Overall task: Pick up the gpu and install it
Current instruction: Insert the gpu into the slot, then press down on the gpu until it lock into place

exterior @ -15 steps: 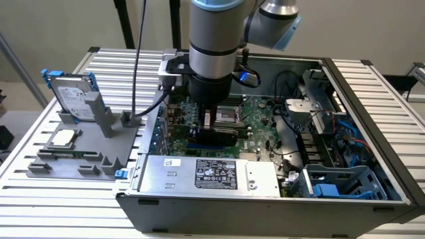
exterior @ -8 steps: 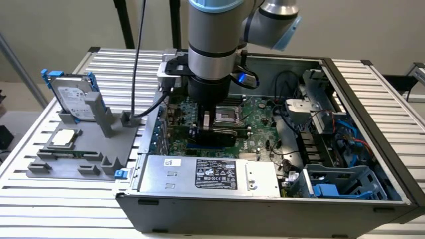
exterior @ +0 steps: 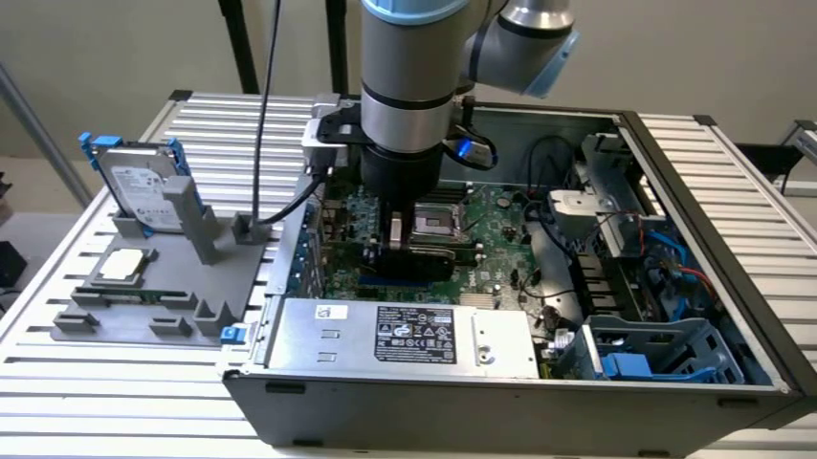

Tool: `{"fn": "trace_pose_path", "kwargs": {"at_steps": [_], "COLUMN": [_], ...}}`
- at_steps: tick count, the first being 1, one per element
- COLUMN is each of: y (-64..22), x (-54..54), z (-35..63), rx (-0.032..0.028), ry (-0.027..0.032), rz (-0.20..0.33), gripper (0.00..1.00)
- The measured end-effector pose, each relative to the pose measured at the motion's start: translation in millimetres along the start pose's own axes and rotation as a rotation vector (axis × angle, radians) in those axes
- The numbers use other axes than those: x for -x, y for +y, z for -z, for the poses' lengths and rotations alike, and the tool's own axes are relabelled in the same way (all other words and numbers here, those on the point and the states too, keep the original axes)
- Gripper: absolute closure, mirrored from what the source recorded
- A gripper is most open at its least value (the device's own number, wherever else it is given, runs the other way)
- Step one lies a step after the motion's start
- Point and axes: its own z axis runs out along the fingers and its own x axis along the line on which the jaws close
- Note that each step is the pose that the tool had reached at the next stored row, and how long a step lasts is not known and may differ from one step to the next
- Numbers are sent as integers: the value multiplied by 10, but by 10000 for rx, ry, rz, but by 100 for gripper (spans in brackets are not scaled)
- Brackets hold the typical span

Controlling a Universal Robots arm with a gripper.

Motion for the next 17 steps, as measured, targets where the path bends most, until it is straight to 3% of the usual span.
{"fn": "trace_pose_path", "kwargs": {"at_steps": [17], "y": [6], "x": [1], "z": [-5], "rx": [0], "ry": [-3], "rz": [93], "gripper": [74]}}
